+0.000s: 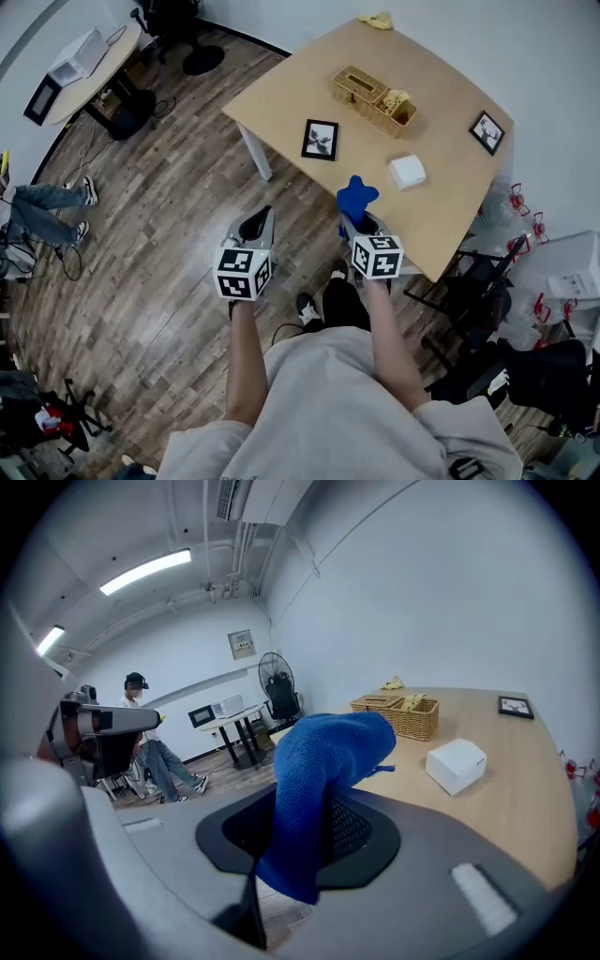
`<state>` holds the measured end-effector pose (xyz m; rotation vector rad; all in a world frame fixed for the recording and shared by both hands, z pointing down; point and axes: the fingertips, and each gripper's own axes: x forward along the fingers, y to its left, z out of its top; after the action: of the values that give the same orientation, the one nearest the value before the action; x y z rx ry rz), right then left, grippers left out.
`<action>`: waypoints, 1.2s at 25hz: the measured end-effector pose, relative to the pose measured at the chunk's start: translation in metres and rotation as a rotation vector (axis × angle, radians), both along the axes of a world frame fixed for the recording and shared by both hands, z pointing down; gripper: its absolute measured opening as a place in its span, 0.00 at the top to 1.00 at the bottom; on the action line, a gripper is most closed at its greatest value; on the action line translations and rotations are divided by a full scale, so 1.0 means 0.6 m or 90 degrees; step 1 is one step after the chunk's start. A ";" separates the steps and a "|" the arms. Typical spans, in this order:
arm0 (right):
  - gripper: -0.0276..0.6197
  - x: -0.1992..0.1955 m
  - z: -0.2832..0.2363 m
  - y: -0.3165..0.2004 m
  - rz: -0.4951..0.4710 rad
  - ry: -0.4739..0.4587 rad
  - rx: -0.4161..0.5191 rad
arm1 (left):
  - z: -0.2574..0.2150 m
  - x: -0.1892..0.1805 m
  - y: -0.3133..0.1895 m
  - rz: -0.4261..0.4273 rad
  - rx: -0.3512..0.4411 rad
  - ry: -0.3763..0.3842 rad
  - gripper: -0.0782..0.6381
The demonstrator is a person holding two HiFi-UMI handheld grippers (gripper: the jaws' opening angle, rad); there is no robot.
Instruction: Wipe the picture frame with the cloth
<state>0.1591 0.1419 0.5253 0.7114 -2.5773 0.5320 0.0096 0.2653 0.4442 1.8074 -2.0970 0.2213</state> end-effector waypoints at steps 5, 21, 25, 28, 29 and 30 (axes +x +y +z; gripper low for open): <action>0.79 -0.034 0.006 -0.022 0.003 -0.003 0.001 | 0.011 -0.035 -0.022 0.008 -0.008 -0.010 0.82; 0.79 -0.188 0.036 -0.193 -0.114 0.066 0.068 | 0.029 -0.175 -0.249 0.073 -0.048 -0.004 0.82; 0.79 -0.222 0.045 -0.233 -0.138 0.090 0.069 | 0.044 -0.209 -0.285 0.106 -0.068 0.028 0.82; 0.79 -0.243 0.054 -0.264 -0.180 0.132 0.097 | 0.048 -0.220 -0.328 0.139 -0.077 0.026 0.82; 0.79 -0.247 0.058 -0.273 -0.191 0.144 0.105 | 0.051 -0.223 -0.341 0.147 -0.081 0.027 0.82; 0.79 -0.251 0.062 -0.282 -0.198 0.150 0.109 | 0.055 -0.225 -0.352 0.153 -0.085 0.030 0.82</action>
<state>0.0084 -0.0272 0.5625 0.3855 -2.4619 0.1217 -0.1255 0.0538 0.4772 1.9610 -1.7857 0.3690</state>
